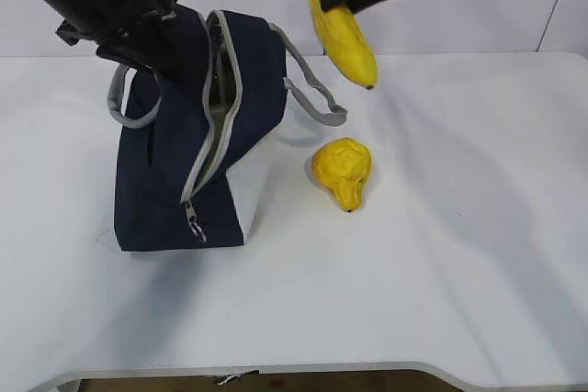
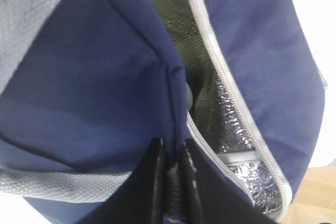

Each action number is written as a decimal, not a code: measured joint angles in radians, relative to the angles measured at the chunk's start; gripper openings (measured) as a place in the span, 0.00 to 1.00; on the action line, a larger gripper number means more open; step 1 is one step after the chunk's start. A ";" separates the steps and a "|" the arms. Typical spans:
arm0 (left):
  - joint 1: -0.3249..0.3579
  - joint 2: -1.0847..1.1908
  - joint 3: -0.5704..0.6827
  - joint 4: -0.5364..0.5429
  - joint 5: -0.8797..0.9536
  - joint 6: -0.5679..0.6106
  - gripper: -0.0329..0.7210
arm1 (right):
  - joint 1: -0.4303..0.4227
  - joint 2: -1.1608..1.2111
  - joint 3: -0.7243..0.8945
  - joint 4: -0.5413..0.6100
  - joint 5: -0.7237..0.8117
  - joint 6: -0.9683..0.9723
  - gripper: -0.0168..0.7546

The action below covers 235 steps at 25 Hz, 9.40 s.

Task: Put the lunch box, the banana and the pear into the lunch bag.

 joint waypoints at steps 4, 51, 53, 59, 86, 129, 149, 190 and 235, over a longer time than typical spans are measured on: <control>0.000 0.000 0.000 0.000 0.000 0.000 0.08 | 0.000 -0.022 -0.002 0.294 0.003 -0.145 0.35; 0.023 0.004 0.000 -0.274 -0.002 -0.002 0.08 | 0.094 0.159 0.080 0.335 -0.062 -0.281 0.36; 0.023 0.004 0.000 -0.279 -0.002 -0.002 0.08 | 0.095 0.159 0.080 0.342 -0.063 -0.283 0.44; 0.023 0.004 0.000 -0.280 -0.001 0.002 0.08 | 0.095 0.159 0.080 0.341 -0.073 -0.283 0.80; 0.136 0.004 0.000 -0.166 0.037 0.002 0.08 | 0.071 -0.162 0.172 -0.243 0.002 -0.038 0.79; 0.195 0.004 0.000 -0.145 0.081 -0.005 0.08 | 0.097 0.029 0.462 -0.243 -0.260 -0.103 0.79; 0.195 0.004 0.000 -0.145 0.083 -0.005 0.08 | 0.097 0.044 0.447 -0.229 -0.236 -0.103 0.60; 0.195 0.004 0.000 -0.175 0.087 -0.005 0.08 | 0.097 -0.254 0.355 -0.382 0.008 0.037 0.59; 0.195 0.004 0.000 -0.269 0.087 -0.007 0.08 | 0.097 0.092 0.242 0.584 -0.284 -0.415 0.81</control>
